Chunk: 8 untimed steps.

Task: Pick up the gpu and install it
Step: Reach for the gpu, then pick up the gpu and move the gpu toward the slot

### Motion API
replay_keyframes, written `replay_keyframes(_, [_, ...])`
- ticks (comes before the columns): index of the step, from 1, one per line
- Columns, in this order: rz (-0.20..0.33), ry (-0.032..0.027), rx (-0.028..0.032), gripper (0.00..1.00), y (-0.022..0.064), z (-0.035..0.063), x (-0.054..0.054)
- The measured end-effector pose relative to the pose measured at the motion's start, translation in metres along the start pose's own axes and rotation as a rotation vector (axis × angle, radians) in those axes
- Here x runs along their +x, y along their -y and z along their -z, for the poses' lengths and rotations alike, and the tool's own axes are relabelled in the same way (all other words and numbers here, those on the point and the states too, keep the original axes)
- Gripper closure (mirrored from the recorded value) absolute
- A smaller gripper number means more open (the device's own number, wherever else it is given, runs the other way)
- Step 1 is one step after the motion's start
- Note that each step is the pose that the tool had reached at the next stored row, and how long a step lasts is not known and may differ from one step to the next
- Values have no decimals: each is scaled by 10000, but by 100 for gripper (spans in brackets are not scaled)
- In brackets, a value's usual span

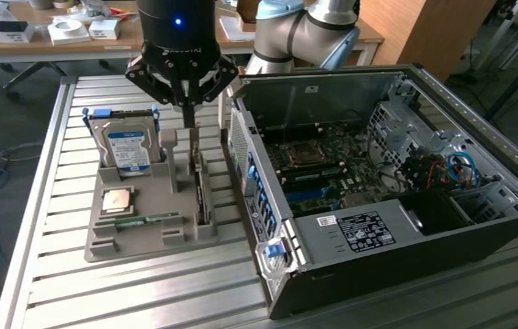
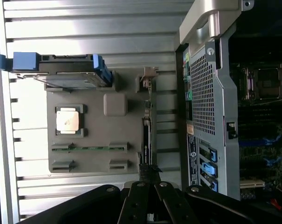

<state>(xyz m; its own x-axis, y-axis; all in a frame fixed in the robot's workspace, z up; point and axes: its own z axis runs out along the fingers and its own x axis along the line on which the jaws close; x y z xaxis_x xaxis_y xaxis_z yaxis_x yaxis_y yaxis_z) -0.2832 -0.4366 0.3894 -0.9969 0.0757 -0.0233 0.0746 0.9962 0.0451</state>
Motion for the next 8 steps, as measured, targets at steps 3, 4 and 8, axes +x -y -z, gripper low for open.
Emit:
replay_keyframes(3, [0, 0, 0, 89, 1, 0, 0])
replay_keyframes(4, [0, 0, 0, 89, 1, 0, 0])
replay_keyframes(8, [0, 0, 0, 89, 1, 0, 0])
